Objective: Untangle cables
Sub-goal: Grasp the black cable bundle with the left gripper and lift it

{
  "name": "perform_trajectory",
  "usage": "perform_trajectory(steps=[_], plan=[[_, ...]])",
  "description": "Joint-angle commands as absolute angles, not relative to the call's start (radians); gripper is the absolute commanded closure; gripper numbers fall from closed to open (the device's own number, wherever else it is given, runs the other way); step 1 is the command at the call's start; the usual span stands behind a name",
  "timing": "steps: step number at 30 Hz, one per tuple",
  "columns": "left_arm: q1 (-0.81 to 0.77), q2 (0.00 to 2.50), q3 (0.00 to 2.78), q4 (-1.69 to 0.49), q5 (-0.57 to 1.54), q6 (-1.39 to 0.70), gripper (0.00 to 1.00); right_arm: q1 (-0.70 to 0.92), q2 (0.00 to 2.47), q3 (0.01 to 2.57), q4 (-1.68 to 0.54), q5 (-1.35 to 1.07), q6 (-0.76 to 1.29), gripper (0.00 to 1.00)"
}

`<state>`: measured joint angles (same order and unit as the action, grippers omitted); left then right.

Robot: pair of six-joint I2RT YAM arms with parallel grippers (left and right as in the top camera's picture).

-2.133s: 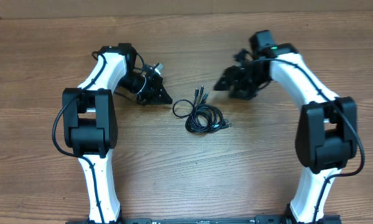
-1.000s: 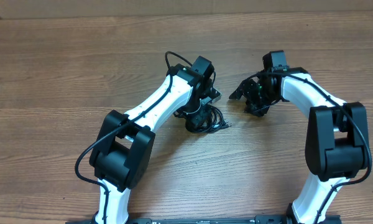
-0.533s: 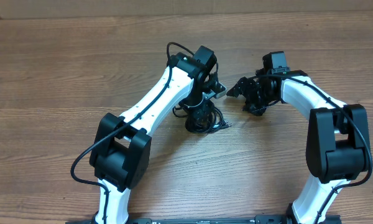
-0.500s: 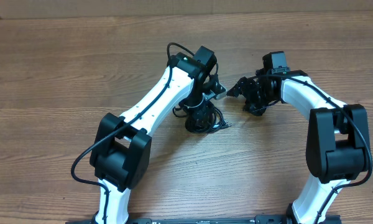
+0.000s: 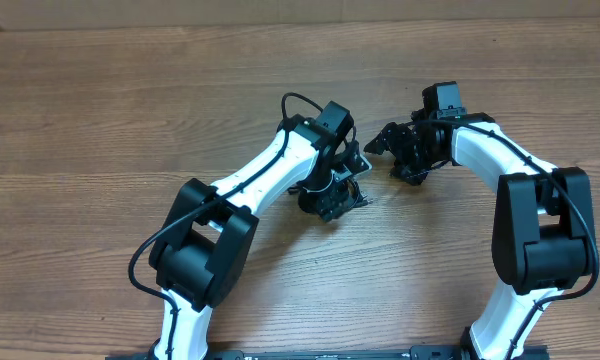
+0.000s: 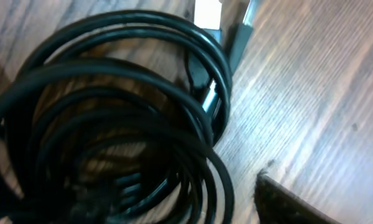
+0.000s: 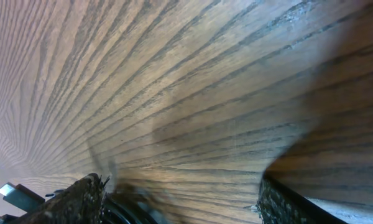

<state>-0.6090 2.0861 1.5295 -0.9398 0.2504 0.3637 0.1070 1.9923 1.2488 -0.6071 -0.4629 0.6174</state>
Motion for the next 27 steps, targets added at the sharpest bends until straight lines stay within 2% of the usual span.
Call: perform_trajectory(steps=[1,3,8,14,19,22,27], plan=[[-0.609,2.094,1.506,-0.923,0.255,0.362,0.43,0.111,2.059,1.196,-0.61,-0.34,0.61,0.22],[-0.609,2.094,1.506,-0.919,0.255,0.362,0.45,0.111,2.059,1.196,-0.61,-0.34,0.61,0.22],[-0.61,2.104,1.505,-0.907,0.255,0.358,0.56,0.111,2.059,1.196,-0.614,-0.34,0.61,0.22],[-0.61,2.108,1.474,-0.871,0.255,0.359,0.58,0.111,2.059,1.196,-0.614,-0.342,0.611,0.22],[-0.61,2.108,1.423,-0.825,0.252,0.359,0.69,0.111,2.059,1.196,-0.609,-0.341,0.625,0.22],[-0.61,2.108,1.412,-0.822,0.252,0.359,0.8,0.111,2.059,1.196,-0.604,-0.341,0.625,0.22],[-0.609,2.108,1.412,-0.822,0.254,0.359,0.79,0.111,2.059,1.196,-0.609,-0.341,0.625,0.22]])
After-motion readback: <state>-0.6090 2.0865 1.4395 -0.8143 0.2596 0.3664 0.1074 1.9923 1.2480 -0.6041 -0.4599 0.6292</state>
